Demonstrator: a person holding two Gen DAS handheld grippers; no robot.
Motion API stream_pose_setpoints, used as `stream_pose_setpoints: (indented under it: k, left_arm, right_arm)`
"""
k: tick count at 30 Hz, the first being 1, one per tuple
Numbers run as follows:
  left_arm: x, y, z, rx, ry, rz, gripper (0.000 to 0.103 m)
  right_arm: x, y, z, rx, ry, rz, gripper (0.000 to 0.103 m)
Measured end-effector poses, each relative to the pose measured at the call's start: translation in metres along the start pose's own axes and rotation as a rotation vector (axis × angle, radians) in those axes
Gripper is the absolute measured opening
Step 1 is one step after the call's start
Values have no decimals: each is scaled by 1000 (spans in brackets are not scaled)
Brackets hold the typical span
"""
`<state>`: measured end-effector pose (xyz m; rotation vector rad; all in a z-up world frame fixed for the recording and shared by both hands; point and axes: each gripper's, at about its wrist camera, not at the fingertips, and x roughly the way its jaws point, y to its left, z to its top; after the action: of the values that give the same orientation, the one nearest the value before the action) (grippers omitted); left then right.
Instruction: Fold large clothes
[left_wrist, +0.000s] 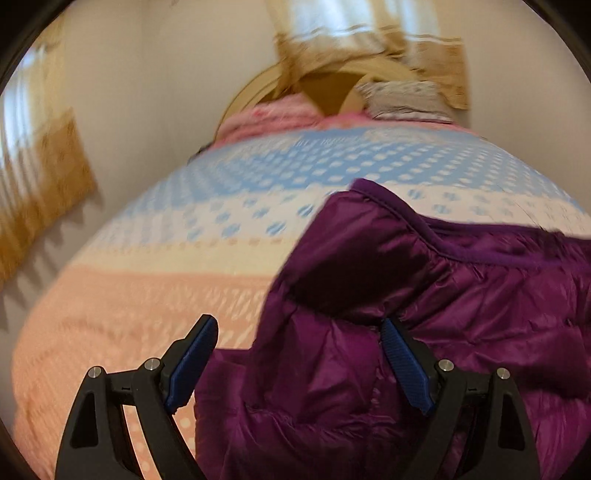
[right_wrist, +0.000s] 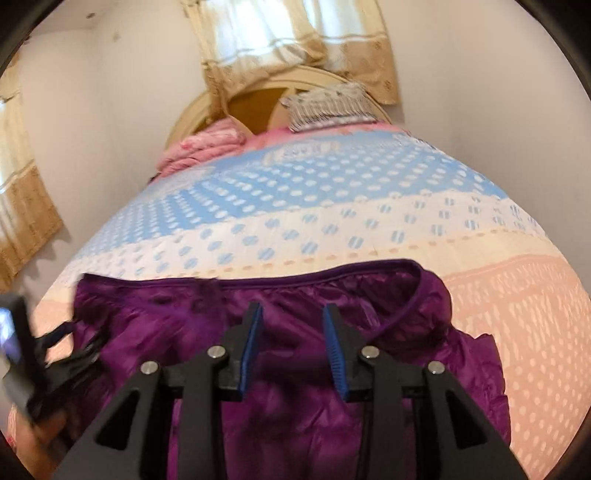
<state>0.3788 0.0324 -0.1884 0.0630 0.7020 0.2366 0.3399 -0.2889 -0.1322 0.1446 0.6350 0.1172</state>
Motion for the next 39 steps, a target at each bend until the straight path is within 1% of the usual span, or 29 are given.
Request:
stream_pose_setpoints:
  k: [2,3,5,6,7,9,10,13,14,15,16,17,18,19,20,21,26,30,32,39]
  left_arm:
    - [0,3,3,-16,13,0,89]
    - [-7,0,6,-17,3,-3,89]
    - [-21,-6,13,-10,-47,-33,89]
    - [-35,-13,16,11,-92,-56,89]
    - [-42,-21,18,33,-113,-79,89]
    - [-46,-36,22,79,-127,-121,89]
    - [-44,-43,23,96,-131,-124,89]
    - [-22,-56,26,139,-154,-92,90]
    - [-8,-59,25,154,-137,-65,90]
    - [4,-57,23,150,-108,-49,90]
    - [23,-51,18,112,-39,-51,90]
    - [33,-48,15,83,-1,-69,90]
    - [44,-40,11,37,58,-108,90]
    - [50,-32,8,-17,95,-147,90]
    - [48,-25,6,-46,93,-155,92]
    - [48,-24,6,-50,91,-143,94]
    - [59,-27,8,-34,133,-131,98]
    - [65,-31,11,-42,151,-144,99]
    - [66,-26,6,-46,160,-149,99]
    - [69,-28,4,-38,175,-139,101]
  right_arm:
    - [3,18,-15,-83,42,33,36]
    - [9,26,-22,-121,81,38,35]
    - [30,32,-30,-154,161,36,34]
    - [47,32,-31,-164,225,20,34]
    - [57,30,-29,-163,241,-2,31]
    - [75,25,-21,-173,247,-72,31]
    - [86,20,-15,-173,243,-112,31]
    - [96,-2,-5,-99,203,-159,31]
    - [96,-7,-5,-75,190,-159,31]
    - [98,-14,-7,-33,184,-131,31]
    - [102,-19,-10,6,187,-91,31]
    - [103,-23,-11,25,183,-68,31]
    - [104,-26,-11,38,174,-51,31]
    - [102,-25,-12,39,169,-47,31]
    - [102,-23,-12,33,171,-51,31]
    - [104,-20,-13,25,177,-57,31]
    - [114,-12,-14,-5,206,-88,32]
    - [112,-17,-18,-11,215,-96,32]
    - [112,-16,-18,-20,218,-107,32]
    - [118,-11,-17,-60,225,-153,32]
